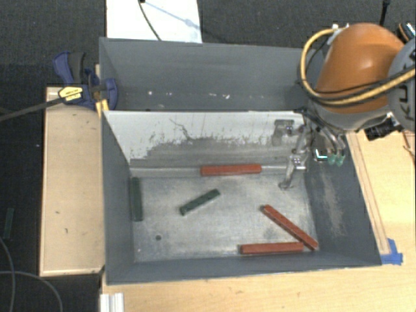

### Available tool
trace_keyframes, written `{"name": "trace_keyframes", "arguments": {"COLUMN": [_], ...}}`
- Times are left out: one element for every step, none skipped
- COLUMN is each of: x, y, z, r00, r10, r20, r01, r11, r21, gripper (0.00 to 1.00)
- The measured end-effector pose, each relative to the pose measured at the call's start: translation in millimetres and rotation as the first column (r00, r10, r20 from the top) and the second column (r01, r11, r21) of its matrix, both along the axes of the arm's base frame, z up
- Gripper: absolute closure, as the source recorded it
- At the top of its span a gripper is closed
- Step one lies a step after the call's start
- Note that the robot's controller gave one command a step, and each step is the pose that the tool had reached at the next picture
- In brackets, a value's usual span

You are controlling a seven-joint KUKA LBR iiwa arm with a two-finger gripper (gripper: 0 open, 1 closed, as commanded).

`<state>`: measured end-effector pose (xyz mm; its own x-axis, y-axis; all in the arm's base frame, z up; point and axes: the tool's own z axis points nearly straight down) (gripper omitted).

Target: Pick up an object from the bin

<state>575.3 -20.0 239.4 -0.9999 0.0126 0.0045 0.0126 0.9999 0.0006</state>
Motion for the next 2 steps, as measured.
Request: {"name": "trace_keyframes", "arguments": {"x": [-62.9,-84.0], "y": [-72,-67], "z": [-172,-139], "r00": [0.983,0.931], "r10": [-0.185,-0.366], "r20": [0.001,0.004], "r01": [0.185,0.366], "r11": [0.983,0.931], "r21": [0.000,0.000], "gripper": [0.00,0.00]}}
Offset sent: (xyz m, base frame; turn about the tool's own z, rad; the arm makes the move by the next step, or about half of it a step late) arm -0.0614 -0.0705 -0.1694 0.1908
